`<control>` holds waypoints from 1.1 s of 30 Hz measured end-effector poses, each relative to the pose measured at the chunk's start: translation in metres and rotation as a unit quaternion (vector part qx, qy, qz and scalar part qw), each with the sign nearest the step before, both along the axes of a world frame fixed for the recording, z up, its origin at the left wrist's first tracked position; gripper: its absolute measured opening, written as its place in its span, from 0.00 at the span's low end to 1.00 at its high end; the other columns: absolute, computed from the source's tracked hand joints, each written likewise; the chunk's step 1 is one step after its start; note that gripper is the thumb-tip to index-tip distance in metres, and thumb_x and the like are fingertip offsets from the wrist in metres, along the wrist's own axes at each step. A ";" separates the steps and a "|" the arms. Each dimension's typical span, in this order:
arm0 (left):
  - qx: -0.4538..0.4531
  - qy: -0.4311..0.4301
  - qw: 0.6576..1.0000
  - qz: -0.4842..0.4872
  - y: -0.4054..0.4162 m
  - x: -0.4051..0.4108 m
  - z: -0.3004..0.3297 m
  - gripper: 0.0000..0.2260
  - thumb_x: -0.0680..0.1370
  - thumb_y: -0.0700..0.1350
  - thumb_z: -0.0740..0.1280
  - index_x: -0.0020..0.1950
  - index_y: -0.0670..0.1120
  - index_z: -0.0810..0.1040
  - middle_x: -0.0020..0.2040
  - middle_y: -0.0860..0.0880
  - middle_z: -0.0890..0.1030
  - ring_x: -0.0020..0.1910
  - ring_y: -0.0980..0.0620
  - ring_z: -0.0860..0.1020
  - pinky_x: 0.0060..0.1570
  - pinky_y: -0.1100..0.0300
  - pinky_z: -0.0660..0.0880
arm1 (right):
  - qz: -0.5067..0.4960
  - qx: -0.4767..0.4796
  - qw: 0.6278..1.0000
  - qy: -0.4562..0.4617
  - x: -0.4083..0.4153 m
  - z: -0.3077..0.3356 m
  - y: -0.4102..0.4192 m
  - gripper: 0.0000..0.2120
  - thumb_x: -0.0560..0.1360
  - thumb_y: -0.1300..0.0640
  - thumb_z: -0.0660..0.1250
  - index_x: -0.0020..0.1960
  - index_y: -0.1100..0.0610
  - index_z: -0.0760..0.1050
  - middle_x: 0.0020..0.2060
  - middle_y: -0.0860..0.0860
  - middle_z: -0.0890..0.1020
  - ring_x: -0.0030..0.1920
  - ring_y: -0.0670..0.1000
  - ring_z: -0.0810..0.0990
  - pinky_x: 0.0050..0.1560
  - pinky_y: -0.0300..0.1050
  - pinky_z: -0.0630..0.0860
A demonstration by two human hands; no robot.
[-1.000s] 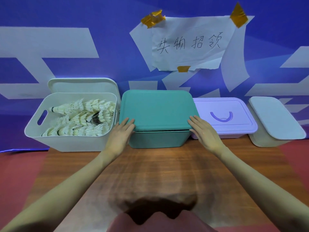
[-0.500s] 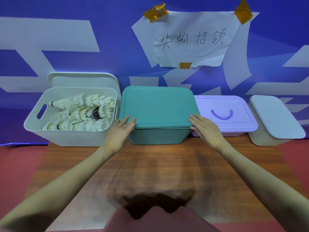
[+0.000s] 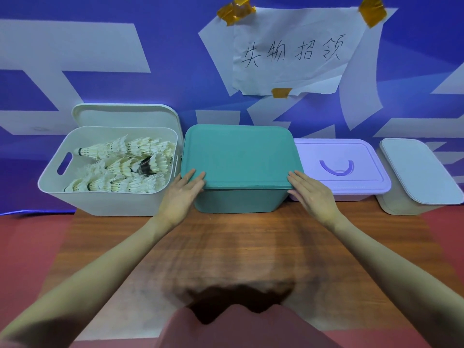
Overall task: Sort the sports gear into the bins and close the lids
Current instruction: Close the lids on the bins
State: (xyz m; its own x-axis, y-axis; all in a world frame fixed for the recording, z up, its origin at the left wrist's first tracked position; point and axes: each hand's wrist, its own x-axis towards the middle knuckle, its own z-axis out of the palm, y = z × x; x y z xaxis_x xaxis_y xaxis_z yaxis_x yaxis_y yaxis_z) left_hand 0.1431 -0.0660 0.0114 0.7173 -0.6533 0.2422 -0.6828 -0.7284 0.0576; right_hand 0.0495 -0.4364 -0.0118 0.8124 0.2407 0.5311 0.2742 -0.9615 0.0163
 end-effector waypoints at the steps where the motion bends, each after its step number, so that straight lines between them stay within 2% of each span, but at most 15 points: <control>1: -0.005 0.000 1.000 0.000 0.000 0.000 0.000 0.20 0.67 0.30 0.75 0.56 0.40 0.77 0.64 0.42 0.77 0.63 0.36 0.75 0.56 0.39 0.74 | -0.008 0.013 1.000 0.001 0.001 -0.001 0.002 0.17 0.79 0.51 0.60 0.60 0.61 0.78 0.59 0.54 0.80 0.60 0.54 0.79 0.54 0.48 0.78; 6: -0.020 -0.009 1.000 0.002 0.000 -0.001 -0.002 0.19 0.67 0.29 0.74 0.56 0.39 0.78 0.64 0.42 0.78 0.62 0.35 0.75 0.56 0.37 0.73 | -0.036 0.056 0.997 0.024 0.001 0.004 0.006 0.18 0.78 0.49 0.59 0.56 0.58 0.80 0.56 0.51 0.82 0.58 0.51 0.80 0.54 0.45 0.78; 9: -0.028 -0.002 1.000 0.001 -0.001 -0.002 -0.005 0.18 0.68 0.29 0.73 0.55 0.39 0.77 0.64 0.41 0.78 0.62 0.34 0.75 0.57 0.36 0.72 | -0.053 0.077 0.995 0.042 -0.001 0.008 0.008 0.17 0.77 0.49 0.59 0.56 0.57 0.81 0.56 0.51 0.82 0.58 0.51 0.80 0.51 0.47 0.80; 13: -0.098 0.025 0.995 0.016 -0.005 -0.004 -0.007 0.09 0.74 0.32 0.69 0.53 0.38 0.78 0.63 0.38 0.77 0.63 0.34 0.74 0.60 0.36 0.71 | -0.101 0.122 0.985 0.062 -0.003 0.013 0.024 0.14 0.74 0.49 0.69 0.54 0.57 0.82 0.55 0.50 0.83 0.59 0.50 0.79 0.53 0.46 0.78; 16: -0.207 0.072 0.973 0.069 -0.009 -0.006 -0.007 0.08 0.76 0.40 0.70 0.53 0.39 0.79 0.62 0.40 0.78 0.63 0.41 0.75 0.64 0.48 0.70 | -0.140 0.226 0.962 0.070 0.003 0.021 0.032 0.10 0.74 0.52 0.70 0.48 0.57 0.83 0.53 0.51 0.83 0.59 0.52 0.78 0.55 0.48 0.77; 19: -0.262 0.077 0.947 0.171 -0.014 0.000 0.004 0.11 0.77 0.45 0.68 0.54 0.39 0.79 0.58 0.40 0.77 0.60 0.42 0.73 0.61 0.53 0.67 | -0.165 0.309 0.930 0.116 0.019 0.021 0.029 0.11 0.77 0.53 0.66 0.51 0.60 0.80 0.63 0.57 0.74 0.67 0.57 0.68 0.65 0.50 0.67; 22: -0.229 0.102 0.930 0.270 -0.020 0.014 0.019 0.14 0.77 0.43 0.66 0.56 0.35 0.76 0.55 0.37 0.75 0.56 0.38 0.73 0.56 0.49 0.70 | -0.217 0.356 0.894 0.163 0.033 0.022 0.032 0.18 0.79 0.55 0.63 0.65 0.63 0.71 0.72 0.59 0.63 0.73 0.57 0.60 0.71 0.48 0.58; 24: -0.197 0.119 0.928 0.292 -0.023 0.021 0.024 0.11 0.76 0.42 0.65 0.50 0.33 0.77 0.48 0.34 0.77 0.50 0.36 0.75 0.48 0.47 0.72 | -0.227 0.397 0.871 0.179 0.039 0.023 0.038 0.21 0.80 0.58 0.60 0.69 0.66 0.65 0.70 0.61 0.66 0.71 0.58 0.62 0.69 0.46 0.59; 26: -0.178 0.125 0.926 0.309 -0.027 0.025 0.028 0.10 0.75 0.42 0.64 0.43 0.33 0.76 0.42 0.34 0.78 0.44 0.35 0.76 0.42 0.48 0.72 | -0.240 0.435 0.850 0.178 0.045 0.024 0.044 0.19 0.80 0.60 0.59 0.67 0.67 0.65 0.64 0.62 0.72 0.65 0.61 0.69 0.62 0.47 0.65; 27: -0.174 0.128 0.923 0.320 -0.030 0.027 0.029 0.11 0.75 0.42 0.64 0.42 0.33 0.75 0.42 0.34 0.78 0.44 0.35 0.76 0.42 0.48 0.72 | -0.249 0.447 0.841 0.174 0.048 0.024 0.045 0.17 0.80 0.60 0.58 0.65 0.66 0.66 0.61 0.62 0.74 0.62 0.62 0.72 0.58 0.48 0.67; 33: -0.149 0.149 0.901 0.380 -0.049 0.036 0.041 0.10 0.78 0.38 0.61 0.50 0.31 0.76 0.50 0.31 0.79 0.53 0.33 0.75 0.52 0.47 0.70 | -0.317 0.476 0.803 0.167 0.065 0.025 0.036 0.13 0.79 0.62 0.56 0.57 0.69 0.73 0.55 0.65 0.78 0.56 0.65 0.74 0.51 0.51 0.69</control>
State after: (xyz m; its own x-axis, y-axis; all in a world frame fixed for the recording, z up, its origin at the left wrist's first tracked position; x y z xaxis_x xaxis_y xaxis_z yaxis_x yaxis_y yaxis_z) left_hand 0.1788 -0.1150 0.0522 0.9921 0.1156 0.0483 0.0842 -0.9007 0.4262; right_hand 0.1145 -0.4000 0.0132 0.7472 -0.6631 -0.0441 -0.4394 -0.4433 -0.7813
